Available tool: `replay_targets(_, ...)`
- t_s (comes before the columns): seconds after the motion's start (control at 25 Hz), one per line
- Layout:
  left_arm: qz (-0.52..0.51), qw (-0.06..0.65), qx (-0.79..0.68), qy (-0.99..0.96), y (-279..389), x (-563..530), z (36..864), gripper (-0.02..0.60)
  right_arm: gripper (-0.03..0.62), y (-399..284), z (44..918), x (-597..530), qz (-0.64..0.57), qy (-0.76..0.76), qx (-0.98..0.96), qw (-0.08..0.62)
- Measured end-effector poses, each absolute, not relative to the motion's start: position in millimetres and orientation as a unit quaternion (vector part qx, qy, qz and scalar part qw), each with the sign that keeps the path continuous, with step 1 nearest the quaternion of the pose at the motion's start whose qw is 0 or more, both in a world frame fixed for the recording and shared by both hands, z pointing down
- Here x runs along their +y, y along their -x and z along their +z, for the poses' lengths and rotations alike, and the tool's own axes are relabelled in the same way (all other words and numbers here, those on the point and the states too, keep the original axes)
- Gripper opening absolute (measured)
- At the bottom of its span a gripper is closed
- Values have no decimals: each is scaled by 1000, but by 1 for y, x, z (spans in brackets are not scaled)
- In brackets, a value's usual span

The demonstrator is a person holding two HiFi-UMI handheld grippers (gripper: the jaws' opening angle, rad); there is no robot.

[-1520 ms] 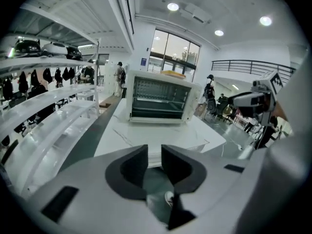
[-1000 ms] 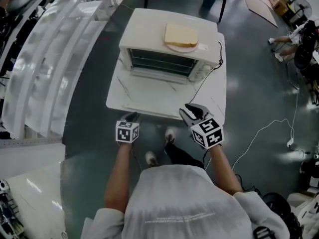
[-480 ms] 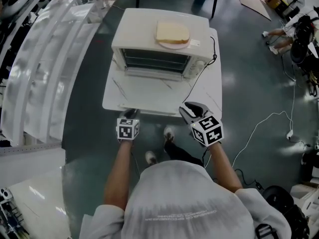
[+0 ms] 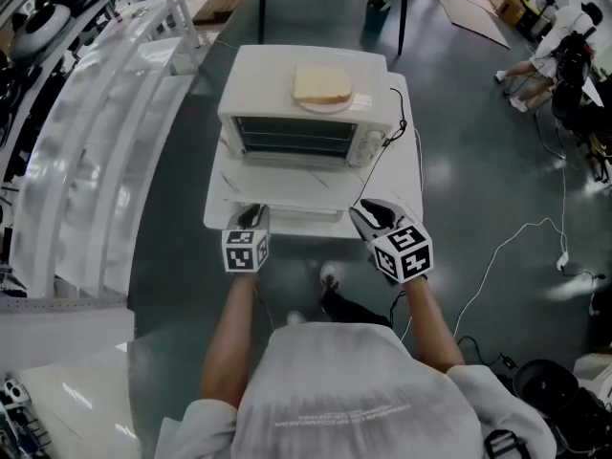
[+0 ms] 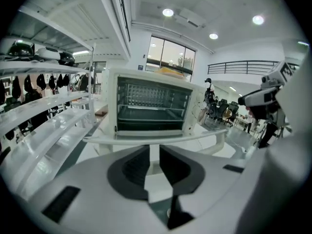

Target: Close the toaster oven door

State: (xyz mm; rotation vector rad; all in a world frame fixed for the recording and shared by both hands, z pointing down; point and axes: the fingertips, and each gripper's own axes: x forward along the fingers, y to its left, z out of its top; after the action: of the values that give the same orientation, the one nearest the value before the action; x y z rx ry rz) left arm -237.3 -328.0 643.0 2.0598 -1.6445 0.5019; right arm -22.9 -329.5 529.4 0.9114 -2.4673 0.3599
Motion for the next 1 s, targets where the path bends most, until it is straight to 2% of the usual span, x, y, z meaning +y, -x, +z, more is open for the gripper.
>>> replay_targets(0.28,182,191,-616,-742,252,-367,612,66,120,17,505,-341,114,-353,-903,215)
replay_targets(0.76,203,234,-607,-732,253,-390,589,63,120,6,490,-357,119,-365,-902,196)
replay_targets(1.0,205,217,-611,-733,248,-390,578,63,120,1,476,-369,114,-374,-902,183)
